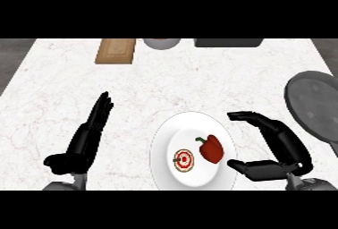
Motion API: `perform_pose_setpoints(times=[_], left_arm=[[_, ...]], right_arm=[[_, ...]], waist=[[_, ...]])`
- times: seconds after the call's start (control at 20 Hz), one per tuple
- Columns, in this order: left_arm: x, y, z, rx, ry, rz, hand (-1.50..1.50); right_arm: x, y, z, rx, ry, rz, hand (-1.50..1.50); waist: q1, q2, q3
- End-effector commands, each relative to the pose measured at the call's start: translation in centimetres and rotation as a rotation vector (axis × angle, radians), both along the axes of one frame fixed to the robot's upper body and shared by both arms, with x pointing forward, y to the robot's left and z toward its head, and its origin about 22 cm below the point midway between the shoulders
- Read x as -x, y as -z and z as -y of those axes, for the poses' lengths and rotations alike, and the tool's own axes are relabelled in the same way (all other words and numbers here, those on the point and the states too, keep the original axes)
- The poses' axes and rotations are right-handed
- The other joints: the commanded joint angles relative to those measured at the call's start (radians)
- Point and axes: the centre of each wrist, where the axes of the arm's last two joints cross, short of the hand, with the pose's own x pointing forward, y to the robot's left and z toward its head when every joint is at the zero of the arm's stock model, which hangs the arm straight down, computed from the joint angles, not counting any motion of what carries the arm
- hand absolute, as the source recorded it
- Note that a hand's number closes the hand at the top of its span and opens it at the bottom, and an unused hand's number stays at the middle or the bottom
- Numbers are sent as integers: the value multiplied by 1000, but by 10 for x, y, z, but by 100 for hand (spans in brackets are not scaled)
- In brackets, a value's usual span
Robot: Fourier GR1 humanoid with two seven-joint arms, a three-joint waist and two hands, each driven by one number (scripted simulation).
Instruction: Pick the cupcake from the plate and place it in the pan
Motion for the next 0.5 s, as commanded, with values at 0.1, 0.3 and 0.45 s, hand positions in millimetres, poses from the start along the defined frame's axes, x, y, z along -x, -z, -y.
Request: perform_pose_setpoints(times=[0.1,0.3,0.45], left_arm=[[0,-14,7,24,9,13,0],[5,-3,-7,21,15,1,0],[-11,-1,7,17,19,-11,0]], right_arm=[[10,-15,30,214,-41,92,-150],[-13,-55,31,338,-82,98,-150],[-13,-62,-15,468,-127,92,-150]], waist=[[3,0,0],[10,0,0],[7,2,-1]])
